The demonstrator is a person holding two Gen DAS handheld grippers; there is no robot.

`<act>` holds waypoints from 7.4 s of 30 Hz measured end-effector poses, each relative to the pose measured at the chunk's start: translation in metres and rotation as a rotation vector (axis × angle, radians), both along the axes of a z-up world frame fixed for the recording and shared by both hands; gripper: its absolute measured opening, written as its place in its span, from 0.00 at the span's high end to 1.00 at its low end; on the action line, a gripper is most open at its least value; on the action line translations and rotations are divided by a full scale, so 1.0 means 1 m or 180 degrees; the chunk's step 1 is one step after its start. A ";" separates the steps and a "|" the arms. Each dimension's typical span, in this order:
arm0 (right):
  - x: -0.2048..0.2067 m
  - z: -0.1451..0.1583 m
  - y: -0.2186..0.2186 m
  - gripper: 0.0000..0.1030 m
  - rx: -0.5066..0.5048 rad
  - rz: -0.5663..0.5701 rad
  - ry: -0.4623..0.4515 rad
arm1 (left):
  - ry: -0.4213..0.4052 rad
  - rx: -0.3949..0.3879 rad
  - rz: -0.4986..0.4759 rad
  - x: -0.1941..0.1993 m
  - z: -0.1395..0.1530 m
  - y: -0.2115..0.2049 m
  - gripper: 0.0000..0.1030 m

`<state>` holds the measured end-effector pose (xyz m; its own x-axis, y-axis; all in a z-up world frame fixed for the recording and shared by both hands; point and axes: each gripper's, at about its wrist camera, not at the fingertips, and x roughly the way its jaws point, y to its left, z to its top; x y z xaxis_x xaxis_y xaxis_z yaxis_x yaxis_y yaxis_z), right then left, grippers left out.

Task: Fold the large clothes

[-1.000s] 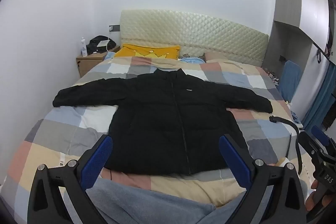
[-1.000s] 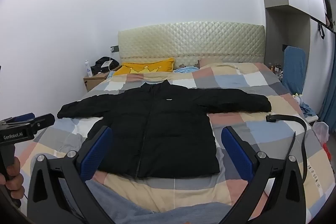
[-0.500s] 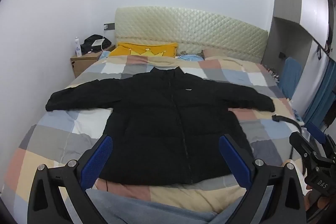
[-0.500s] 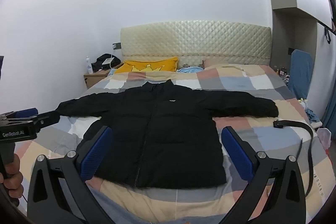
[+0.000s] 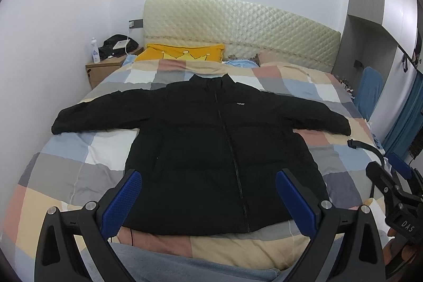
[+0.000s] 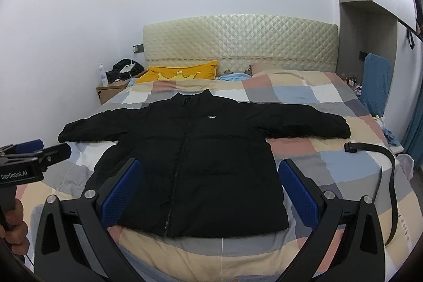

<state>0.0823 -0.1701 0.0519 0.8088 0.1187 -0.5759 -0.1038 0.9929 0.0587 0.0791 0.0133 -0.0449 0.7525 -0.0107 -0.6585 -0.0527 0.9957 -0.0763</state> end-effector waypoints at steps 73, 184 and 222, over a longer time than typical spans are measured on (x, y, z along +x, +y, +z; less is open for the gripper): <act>0.068 0.005 -0.071 0.00 0.0016 -0.0310 -0.0217 | -0.0428 -0.0447 -0.0312 0.140 0.035 -0.034 0.01; 0.419 0.058 -0.172 0.99 0.0105 -0.0843 -0.0634 | -0.0361 0.0549 -0.0049 0.235 -0.119 0.048 0.01; 0.347 -0.239 0.255 0.97 -0.0230 0.1250 0.0509 | -0.0461 -0.0161 0.1033 0.205 -0.123 0.210 0.01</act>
